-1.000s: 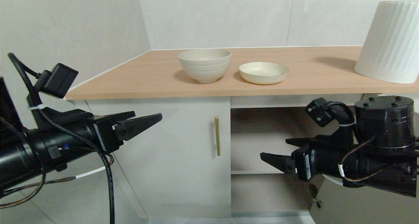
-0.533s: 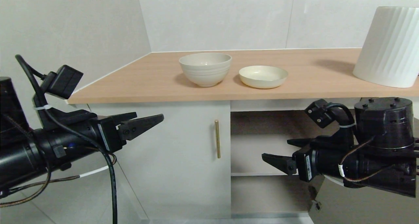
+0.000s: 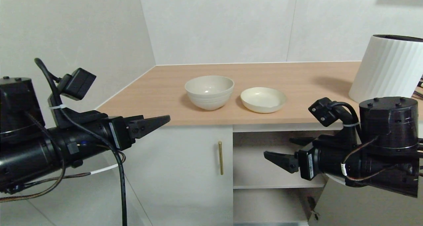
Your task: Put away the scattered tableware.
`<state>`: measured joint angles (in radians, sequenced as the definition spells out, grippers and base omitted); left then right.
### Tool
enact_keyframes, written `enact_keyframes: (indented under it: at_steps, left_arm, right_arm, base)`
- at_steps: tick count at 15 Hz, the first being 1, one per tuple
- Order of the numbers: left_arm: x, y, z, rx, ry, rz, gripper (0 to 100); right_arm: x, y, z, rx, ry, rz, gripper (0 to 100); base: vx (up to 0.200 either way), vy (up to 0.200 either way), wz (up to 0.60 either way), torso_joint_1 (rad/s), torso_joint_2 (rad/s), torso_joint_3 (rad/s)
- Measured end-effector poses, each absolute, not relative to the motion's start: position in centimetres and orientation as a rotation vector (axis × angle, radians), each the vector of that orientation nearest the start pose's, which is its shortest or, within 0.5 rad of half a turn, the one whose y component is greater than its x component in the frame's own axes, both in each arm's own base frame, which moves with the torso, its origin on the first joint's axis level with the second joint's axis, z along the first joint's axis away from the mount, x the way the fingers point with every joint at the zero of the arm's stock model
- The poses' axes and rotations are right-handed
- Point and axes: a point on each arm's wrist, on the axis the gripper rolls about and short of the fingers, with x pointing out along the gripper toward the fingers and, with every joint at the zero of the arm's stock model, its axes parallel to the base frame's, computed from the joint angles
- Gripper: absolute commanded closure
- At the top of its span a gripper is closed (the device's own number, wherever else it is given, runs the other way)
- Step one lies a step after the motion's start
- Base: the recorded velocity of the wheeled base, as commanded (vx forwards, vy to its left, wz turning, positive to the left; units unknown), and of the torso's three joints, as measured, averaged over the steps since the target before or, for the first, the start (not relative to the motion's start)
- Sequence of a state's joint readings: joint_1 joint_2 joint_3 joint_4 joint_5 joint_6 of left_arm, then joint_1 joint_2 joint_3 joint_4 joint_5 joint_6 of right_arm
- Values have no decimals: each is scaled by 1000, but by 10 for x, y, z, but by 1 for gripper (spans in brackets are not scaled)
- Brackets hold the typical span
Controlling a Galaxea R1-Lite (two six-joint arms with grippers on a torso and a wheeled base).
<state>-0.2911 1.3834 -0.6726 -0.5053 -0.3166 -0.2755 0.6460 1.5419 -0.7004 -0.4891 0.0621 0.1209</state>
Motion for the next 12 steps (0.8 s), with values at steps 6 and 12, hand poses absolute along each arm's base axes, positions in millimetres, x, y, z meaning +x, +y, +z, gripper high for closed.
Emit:
enact_keyframes:
  at_steps: [6,12]
  left_arm:
    - [231,-76,207,-271,340,-561,0]
    - [252,-82,196,-273,432,-534,0]
  right_arm:
    - [213,160,183,17,368,670,0]
    - [221,158,178,21,369,648,0]
  base:
    - [0,0,0,198,-476,-282]
    - [0,0,0,230,-505,-283]
